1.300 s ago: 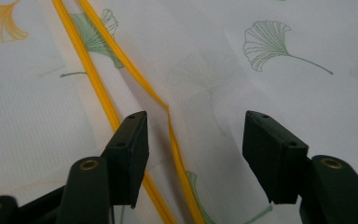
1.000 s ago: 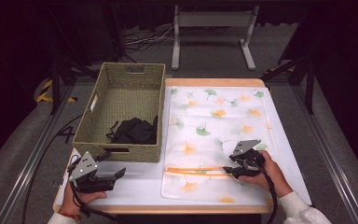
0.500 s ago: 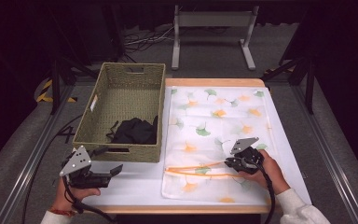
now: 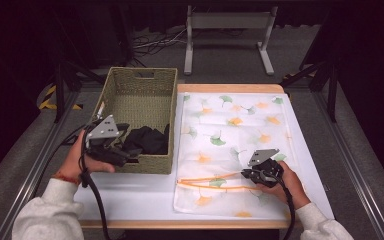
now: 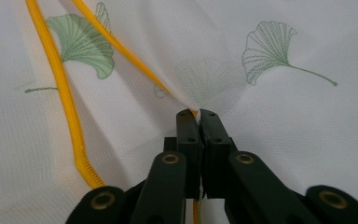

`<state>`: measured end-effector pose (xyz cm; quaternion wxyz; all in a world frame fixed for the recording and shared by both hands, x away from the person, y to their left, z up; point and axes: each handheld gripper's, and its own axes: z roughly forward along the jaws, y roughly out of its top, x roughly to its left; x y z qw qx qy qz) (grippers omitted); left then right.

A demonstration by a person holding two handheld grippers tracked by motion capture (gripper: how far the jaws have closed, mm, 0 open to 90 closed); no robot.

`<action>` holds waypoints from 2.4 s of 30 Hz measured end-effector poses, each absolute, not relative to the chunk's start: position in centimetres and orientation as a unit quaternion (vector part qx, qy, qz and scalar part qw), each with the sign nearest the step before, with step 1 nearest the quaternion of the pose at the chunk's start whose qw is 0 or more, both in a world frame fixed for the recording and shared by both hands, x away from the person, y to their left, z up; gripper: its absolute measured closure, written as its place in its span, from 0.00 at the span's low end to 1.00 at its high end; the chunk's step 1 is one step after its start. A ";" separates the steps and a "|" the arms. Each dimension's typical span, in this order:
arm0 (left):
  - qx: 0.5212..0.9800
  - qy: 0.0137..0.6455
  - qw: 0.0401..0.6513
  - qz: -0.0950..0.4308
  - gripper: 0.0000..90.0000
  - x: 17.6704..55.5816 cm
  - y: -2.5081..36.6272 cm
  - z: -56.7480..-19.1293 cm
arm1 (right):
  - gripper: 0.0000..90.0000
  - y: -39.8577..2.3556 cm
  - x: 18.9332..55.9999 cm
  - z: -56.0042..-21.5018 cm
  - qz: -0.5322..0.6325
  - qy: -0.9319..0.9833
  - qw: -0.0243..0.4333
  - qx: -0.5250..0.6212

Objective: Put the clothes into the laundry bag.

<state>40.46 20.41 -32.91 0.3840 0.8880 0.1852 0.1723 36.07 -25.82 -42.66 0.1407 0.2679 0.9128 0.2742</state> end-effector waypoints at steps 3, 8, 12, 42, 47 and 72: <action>0.908 0.175 0.347 0.154 0.17 42.2 19.7 -33.4 | 0.97 -25.9 36.0 -42.7 0.275 0.913 0.141 0.268; 0.927 0.181 0.296 0.141 0.17 44.1 18.9 -34.4 | 0.97 -26.0 36.0 -42.7 0.276 0.912 0.138 0.269; 0.941 0.172 0.272 0.107 0.17 45.3 18.6 -34.9 | 0.97 -26.0 36.1 -42.7 0.277 0.912 0.135 0.269; 0.979 0.154 0.127 0.035 0.14 49.0 14.9 -40.0 | 0.97 -26.1 36.2 -42.8 0.283 0.910 0.129 0.274; 0.982 0.151 0.110 0.005 0.05 49.7 14.4 -41.2 | 0.96 -26.2 36.3 -42.8 0.284 0.910 0.128 0.274; 0.981 0.113 0.147 0.059 0.78 48.7 15.6 -38.8 | 0.99 -26.2 35.7 -42.1 0.298 0.905 0.149 0.265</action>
